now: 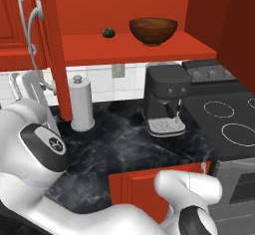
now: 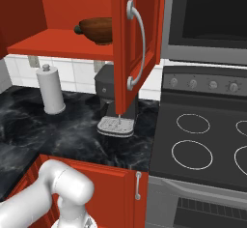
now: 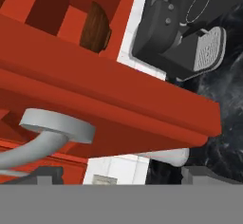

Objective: Pick the mug and place it in the sink. Pick the bowl and place it in the open cabinet and then close the cabinet.

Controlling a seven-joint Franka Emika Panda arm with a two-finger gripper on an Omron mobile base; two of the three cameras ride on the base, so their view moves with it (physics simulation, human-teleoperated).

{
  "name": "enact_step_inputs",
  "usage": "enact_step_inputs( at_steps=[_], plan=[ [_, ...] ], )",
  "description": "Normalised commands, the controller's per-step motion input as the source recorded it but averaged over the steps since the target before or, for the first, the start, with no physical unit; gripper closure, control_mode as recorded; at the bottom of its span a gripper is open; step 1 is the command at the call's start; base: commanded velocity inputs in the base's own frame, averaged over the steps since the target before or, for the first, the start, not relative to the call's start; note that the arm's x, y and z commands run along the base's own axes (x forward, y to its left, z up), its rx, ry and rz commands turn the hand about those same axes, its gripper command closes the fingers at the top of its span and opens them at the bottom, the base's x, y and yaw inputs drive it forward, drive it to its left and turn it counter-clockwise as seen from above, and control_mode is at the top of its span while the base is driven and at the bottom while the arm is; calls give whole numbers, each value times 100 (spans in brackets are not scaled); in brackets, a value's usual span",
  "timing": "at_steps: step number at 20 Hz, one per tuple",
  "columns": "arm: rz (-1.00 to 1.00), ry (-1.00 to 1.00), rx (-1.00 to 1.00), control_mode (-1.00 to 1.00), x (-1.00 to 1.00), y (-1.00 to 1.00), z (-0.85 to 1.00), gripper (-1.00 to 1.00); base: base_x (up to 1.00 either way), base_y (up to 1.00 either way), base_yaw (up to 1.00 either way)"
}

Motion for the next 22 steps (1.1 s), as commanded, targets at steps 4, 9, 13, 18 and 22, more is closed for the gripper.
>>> enact_step_inputs(
  at_steps=[4, 9, 13, 18, 22],
  plan=[
    [-13, 0, 0, -100, 19, -48, -3, -100, 0, 0, 0],
    [-11, 0, 1, -100, 15, -60, -2, -100, 0, 0, 0],
    [-9, -3, 1, -100, 11, -69, 0, -100, 0, 0, 0],
    [0, -7, 1, -100, 9, -61, 0, -100, 0, 0, 0],
    [0, -4, 3, -100, 19, -75, 0, -100, 0, 0, 0]
  ],
)
